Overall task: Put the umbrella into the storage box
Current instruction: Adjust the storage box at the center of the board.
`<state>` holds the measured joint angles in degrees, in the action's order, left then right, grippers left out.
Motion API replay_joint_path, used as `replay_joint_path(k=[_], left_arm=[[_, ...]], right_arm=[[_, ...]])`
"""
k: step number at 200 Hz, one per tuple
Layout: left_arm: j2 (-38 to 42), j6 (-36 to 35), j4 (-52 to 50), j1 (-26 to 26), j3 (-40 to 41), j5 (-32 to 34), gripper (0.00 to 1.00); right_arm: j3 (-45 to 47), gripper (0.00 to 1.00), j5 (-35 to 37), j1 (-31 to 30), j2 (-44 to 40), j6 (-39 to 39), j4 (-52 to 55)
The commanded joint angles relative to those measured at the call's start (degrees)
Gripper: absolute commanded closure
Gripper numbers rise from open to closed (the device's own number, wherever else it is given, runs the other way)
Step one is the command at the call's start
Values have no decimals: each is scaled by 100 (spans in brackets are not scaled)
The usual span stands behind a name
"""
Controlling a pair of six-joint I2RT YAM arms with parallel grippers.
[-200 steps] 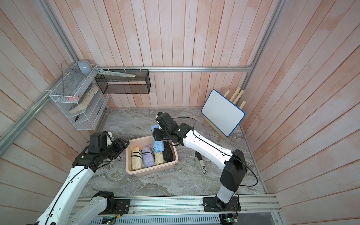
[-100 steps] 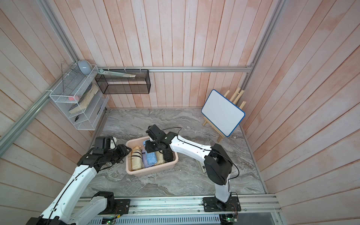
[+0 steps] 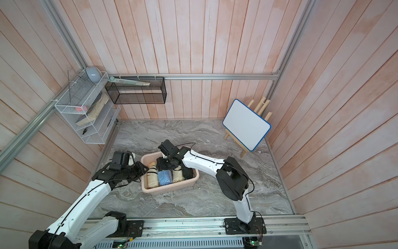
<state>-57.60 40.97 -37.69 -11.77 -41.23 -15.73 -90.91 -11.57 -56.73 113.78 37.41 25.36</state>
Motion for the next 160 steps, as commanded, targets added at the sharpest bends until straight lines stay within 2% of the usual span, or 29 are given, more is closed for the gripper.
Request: replay_joint_path(k=[1, 34, 57, 71, 91, 117, 131, 148, 160], left_arm=[[-123, 180, 387, -187, -82, -266, 70], [-355, 310, 649, -374, -218, -189, 71], [-519, 371, 796, -488, -377, 5, 70], [-541, 400, 842, -528, -500, 248, 61], [-489, 412, 825, -553, -655, 825, 46], [-251, 244, 1116, -546, -704, 1817, 36], [-95, -126, 1574, -520, -636, 2392, 31], [24, -736, 2337, -506, -416, 3153, 18], [57, -1340, 3030, -468, -153, 3631, 10]], right_arm=[[-50, 35, -183, 44, -278, -15, -248], [228, 28, 180, 236, -930, -112, -225], [590, 27, 785, 388, -1588, -279, -227], [975, 27, 1189, 506, -2103, -455, -397], [1750, 27, 2172, 614, -2974, -805, -787], [2928, 26, 3143, 1027, -4207, -1152, -1281], [3579, 25, 3602, 1350, -4864, -1520, -1530], [4316, 21, 4038, 2052, -5508, -1794, -1825], [5064, 11, 4227, 2702, -5916, -2057, -2435]])
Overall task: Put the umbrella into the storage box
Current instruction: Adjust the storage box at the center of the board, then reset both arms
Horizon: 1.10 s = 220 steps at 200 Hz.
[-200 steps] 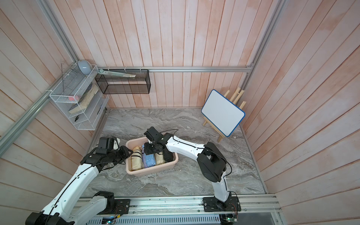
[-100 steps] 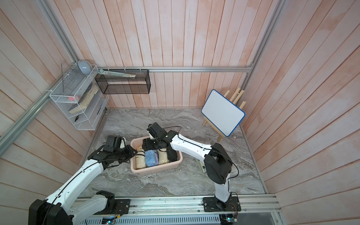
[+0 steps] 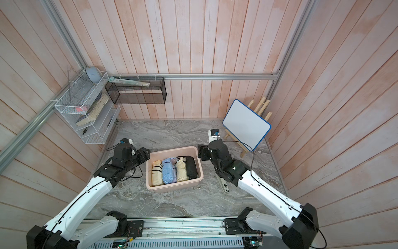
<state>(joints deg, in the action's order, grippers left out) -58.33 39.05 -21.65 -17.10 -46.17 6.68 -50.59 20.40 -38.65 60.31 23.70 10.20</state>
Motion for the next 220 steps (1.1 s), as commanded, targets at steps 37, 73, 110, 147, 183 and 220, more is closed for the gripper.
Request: replay_joint_path(k=[37, 73, 110, 147, 183, 220], left_arm=[[-266, -2276, 3286, 866, 1233, 1698, 0], [-792, -3005, 4097, 1804, 1644, 105, 0], [-1073, -3249, 5085, 2131, 2240, -491, 0], [-1509, -3187, 6474, 2224, 2730, -755, 0], [-2445, -3427, 8495, 2238, 3193, -1325, 0], [-3037, -3760, 8621, 2173, 2993, -1574, 0]], right_arm=[[3664, 7, 635, 2511, -1121, -1997, -4324], [4171, 6, -487, 3504, -190, -1990, -5886], [4011, 4, -1480, 3760, 1816, -2277, -7993], [4120, 4, -2143, 4064, 3025, -2288, -9391], [4057, 2, -2370, 4109, 2963, -2276, -9172], [3986, 2, -1700, 4146, 2911, -2021, -8936]])
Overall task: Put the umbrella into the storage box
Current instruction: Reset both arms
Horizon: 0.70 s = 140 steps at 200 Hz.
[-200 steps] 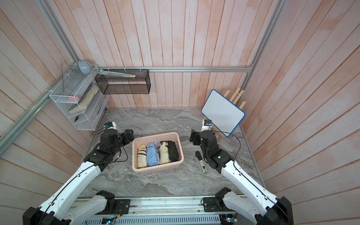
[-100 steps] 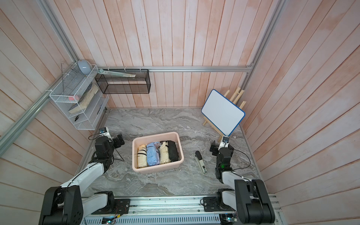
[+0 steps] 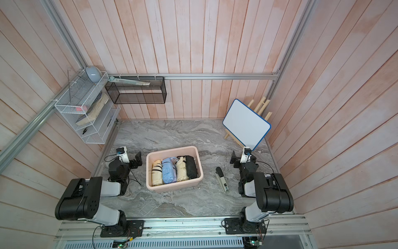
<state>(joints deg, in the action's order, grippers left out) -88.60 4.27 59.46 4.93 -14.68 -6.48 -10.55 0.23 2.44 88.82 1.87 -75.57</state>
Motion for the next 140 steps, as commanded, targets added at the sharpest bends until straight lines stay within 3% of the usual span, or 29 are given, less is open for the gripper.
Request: replay_joint_path(k=[1, 8, 19, 32, 140], left_arm=[[-35, -280, 582, -33, -140, -253, 0], [-164, -261, 914, -36, -87, -215, 0], [20, -289, 467, -65, -155, -169, 0], [-109, -278, 860, -73, -72, -147, 0], [-95, -330, 690, -141, -140, -81, 0]], right_arm=[[-13, 2, 327, 37, 54, 164, -369], [27, 2, 435, 30, 29, 197, -387], [-18, 2, 588, 32, 51, 264, -342], [-58, 2, 535, 20, 39, 226, -258], [-155, 2, 546, -51, 79, 117, -119]])
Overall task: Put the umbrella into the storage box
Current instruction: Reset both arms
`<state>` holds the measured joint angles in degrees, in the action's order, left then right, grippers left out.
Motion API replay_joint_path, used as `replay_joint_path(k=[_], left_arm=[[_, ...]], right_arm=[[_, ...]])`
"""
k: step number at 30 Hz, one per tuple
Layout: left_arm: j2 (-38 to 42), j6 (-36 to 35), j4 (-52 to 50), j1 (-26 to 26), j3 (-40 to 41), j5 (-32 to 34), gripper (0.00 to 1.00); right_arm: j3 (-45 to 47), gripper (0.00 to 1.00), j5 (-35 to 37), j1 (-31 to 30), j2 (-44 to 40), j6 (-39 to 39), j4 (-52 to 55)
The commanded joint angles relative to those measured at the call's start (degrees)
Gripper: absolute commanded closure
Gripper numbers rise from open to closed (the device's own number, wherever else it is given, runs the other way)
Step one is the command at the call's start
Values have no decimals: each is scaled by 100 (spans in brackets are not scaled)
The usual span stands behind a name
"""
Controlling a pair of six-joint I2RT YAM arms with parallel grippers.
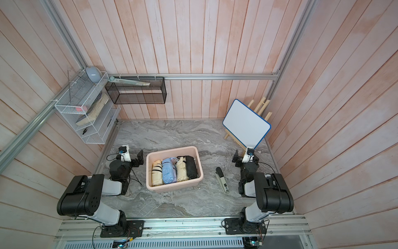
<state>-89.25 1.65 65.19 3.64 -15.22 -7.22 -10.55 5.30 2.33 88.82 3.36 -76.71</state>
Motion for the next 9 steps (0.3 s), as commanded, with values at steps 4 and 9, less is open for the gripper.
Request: replay_joint_path(k=[4, 9], left_arm=[[-28, -64, 117, -12, -78, -7, 0], [-16, -68, 108, -12, -82, -7, 0]], right_arm=[[-181, 2, 46, -48, 83, -36, 33], [-132, 2, 40, -54, 57, -48, -20]])
